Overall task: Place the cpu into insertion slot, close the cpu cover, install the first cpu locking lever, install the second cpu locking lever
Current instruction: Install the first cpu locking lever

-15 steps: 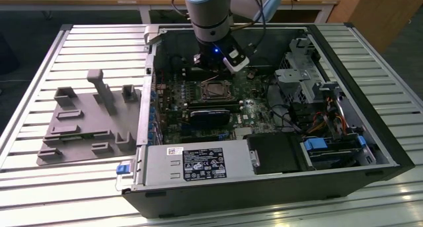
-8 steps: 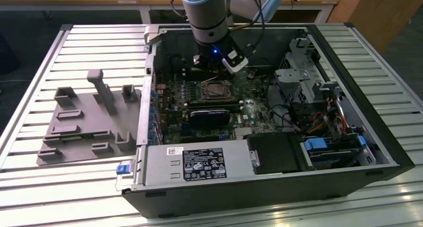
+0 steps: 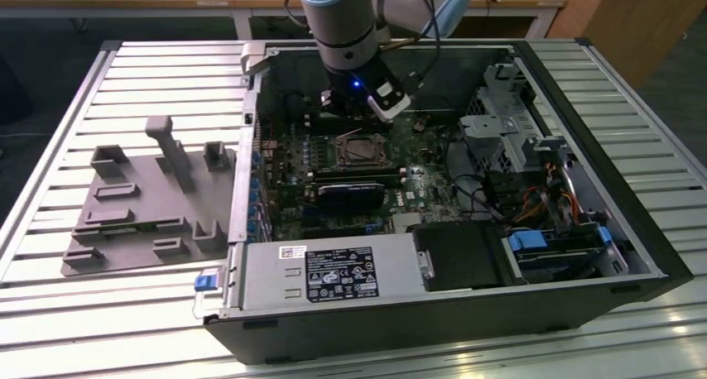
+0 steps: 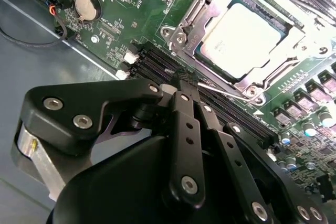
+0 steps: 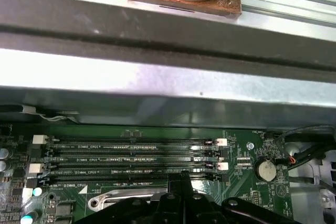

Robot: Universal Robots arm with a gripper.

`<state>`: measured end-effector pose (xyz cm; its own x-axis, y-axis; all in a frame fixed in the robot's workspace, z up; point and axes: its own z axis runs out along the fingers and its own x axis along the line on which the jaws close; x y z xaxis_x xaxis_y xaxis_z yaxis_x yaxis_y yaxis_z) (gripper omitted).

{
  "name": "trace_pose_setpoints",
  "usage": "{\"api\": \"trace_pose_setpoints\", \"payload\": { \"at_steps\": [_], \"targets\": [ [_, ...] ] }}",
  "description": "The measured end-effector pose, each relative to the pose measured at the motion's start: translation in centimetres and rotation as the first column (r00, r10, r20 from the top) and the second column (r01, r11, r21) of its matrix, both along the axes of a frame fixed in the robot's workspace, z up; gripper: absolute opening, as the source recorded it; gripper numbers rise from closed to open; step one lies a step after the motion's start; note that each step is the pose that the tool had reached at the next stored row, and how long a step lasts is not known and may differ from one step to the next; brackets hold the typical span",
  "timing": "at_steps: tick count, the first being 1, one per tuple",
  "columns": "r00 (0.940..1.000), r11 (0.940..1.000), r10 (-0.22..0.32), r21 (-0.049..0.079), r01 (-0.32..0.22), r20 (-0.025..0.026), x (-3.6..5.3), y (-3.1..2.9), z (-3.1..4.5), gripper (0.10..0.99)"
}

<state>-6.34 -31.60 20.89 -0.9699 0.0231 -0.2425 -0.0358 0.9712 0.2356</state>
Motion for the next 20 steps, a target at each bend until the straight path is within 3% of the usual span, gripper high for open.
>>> {"api": "trace_pose_setpoints", "payload": {
  "at_steps": [10,20],
  "targets": [
    [0.9981,0.9981,-0.062,0.0,0.062,0.0014,-0.1,0.53,-0.15,0.102],
    [0.9903,0.9903,-0.139,0.0,0.139,0.0021,-0.4,0.95,-0.36,0.102]
  ]
}}
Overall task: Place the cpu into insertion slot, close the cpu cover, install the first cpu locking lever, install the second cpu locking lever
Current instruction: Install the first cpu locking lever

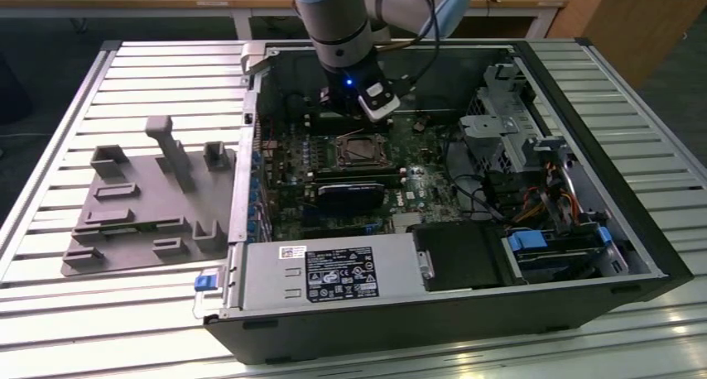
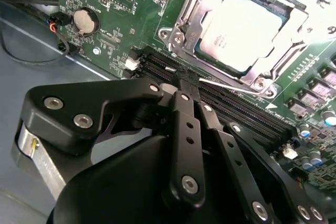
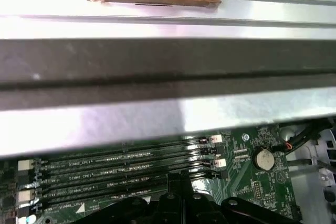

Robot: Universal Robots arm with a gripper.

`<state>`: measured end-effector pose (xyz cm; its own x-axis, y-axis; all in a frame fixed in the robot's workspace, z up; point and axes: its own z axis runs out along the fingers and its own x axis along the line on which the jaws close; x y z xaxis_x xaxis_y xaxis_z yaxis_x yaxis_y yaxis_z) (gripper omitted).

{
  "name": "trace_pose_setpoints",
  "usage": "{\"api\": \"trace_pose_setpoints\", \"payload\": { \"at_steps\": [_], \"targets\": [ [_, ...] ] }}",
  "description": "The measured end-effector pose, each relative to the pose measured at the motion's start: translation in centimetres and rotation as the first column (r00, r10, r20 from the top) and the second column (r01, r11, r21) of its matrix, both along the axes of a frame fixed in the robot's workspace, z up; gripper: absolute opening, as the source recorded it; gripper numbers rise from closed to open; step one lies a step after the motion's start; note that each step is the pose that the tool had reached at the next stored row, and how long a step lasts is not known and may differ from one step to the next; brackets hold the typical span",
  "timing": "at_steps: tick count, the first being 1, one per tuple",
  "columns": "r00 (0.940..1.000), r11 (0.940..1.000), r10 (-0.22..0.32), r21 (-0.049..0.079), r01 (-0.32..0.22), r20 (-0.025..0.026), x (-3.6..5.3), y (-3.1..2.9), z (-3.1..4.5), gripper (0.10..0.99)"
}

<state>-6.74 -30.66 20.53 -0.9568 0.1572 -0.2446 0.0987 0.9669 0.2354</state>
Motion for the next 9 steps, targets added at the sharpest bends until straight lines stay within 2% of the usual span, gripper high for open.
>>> {"api": "trace_pose_setpoints", "payload": {
  "at_steps": [9],
  "targets": [
    [0.9982,0.9982,-0.06,0.0,0.06,0.0003,-0.41,0.32,-0.26,0.102]
  ]
}}
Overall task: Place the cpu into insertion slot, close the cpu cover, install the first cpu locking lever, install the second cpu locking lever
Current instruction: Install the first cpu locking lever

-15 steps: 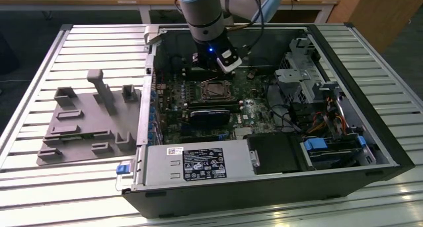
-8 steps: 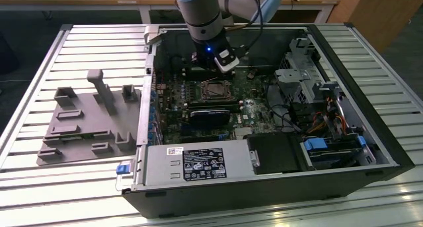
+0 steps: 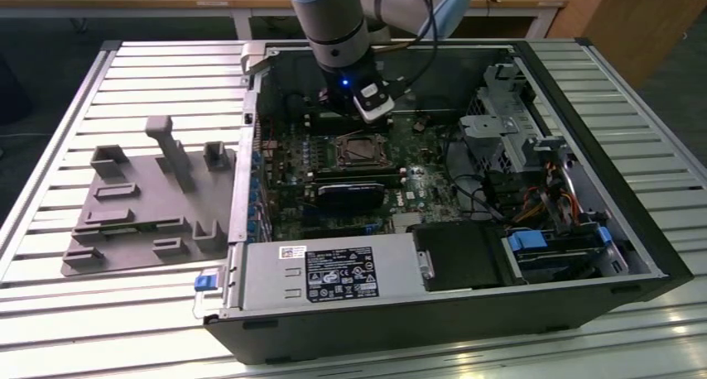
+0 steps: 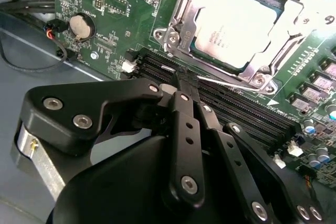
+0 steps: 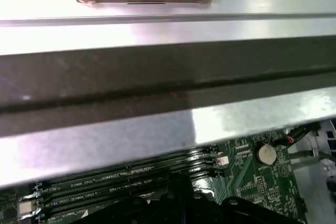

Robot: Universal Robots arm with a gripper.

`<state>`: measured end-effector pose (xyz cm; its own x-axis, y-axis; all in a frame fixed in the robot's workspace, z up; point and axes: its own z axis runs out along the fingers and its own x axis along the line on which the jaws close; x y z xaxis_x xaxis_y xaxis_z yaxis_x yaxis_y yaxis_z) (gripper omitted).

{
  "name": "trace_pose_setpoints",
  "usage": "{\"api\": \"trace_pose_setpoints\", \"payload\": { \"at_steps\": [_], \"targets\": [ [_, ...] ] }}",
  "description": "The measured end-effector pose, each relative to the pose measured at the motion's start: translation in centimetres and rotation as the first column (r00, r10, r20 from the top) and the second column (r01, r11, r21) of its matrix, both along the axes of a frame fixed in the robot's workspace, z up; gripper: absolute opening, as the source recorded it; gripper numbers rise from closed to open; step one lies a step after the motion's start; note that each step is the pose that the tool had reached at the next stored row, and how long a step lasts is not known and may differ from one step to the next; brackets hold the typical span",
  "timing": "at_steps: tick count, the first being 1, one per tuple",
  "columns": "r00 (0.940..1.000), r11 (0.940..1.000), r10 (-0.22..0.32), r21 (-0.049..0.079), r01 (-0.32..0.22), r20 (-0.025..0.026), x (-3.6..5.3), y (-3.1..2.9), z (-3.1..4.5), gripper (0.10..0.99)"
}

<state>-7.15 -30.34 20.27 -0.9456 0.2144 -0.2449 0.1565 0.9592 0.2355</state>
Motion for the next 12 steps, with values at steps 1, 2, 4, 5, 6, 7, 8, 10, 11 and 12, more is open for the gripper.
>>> {"api": "trace_pose_setpoints", "payload": {
  "at_steps": [1,2,4,5,6,7,8,10,11,12],
  "targets": [
    [1.0,1.0,-0.006,0.0,0.006,0.0,-0.06,0.03,-0.03,0.102],
    [0.9999,0.9999,-0.013,0.0,0.013,0.0001,-0.13,0.07,-0.05,0.102],
    [0.9997,0.9997,-0.024,0.0,0.024,0.0001,-0.25,0.12,-0.09,0.102],
    [0.9996,0.9996,-0.029,0.0,0.029,0.0,-0.27,0.12,-0.1,0.102],
    [0.9995,0.9995,-0.032,0.0,0.032,0.0,-0.27,0.13,-0.13,0.102],
    [0.9994,0.9994,-0.034,0.0,0.034,0.0,-0.27,0.13,-0.15,0.102],
    [0.9994,0.9994,-0.036,0.0,0.036,0.0001,-0.27,0.13,-0.19,0.102],
    [0.9993,0.9993,-0.038,-0.001,0.038,0.0,-0.28,0.13,-0.27,0.102],
    [0.9992,0.9992,-0.039,-0.001,0.039,0.0001,-0.28,0.13,-0.31,0.102],
    [0.9992,0.9992,-0.04,-0.001,0.04,0.0,-0.28,0.14,-0.34,0.102]
  ]
}}
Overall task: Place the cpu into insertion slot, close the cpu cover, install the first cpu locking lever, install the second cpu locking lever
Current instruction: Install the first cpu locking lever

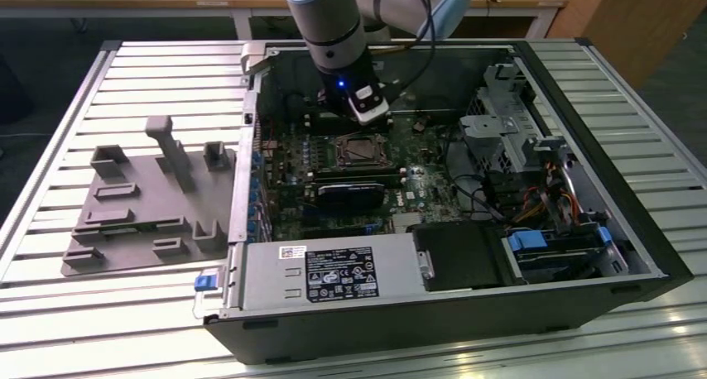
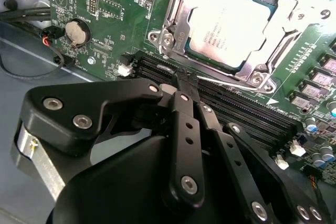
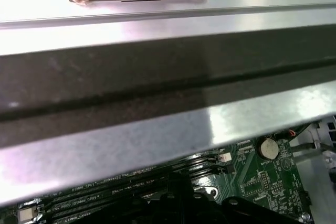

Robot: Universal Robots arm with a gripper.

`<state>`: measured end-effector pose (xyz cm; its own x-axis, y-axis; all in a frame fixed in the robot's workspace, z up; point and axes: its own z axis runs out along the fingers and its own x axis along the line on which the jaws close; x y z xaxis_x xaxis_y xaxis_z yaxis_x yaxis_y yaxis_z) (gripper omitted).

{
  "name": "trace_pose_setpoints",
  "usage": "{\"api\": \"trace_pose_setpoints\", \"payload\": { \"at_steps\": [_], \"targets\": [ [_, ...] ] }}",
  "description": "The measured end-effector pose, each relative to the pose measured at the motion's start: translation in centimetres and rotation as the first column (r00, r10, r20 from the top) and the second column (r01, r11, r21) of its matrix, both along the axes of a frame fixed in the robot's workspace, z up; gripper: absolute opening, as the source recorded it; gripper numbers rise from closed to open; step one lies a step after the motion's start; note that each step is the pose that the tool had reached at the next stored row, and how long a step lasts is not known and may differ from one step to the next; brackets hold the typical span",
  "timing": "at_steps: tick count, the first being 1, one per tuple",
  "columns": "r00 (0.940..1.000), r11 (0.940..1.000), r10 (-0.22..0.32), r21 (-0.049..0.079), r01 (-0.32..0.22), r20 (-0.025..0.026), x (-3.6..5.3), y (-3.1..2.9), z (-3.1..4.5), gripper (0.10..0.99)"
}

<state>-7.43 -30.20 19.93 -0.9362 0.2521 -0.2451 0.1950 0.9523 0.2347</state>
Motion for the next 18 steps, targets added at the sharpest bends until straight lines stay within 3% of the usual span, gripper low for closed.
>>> {"api": "trace_pose_setpoints", "payload": {
  "at_steps": [18],
  "targets": [
    [0.9993,0.9992,-0.038,-0.005,0.038,0.0002,0.0,0.12,-0.64,0.102]
  ]
}}
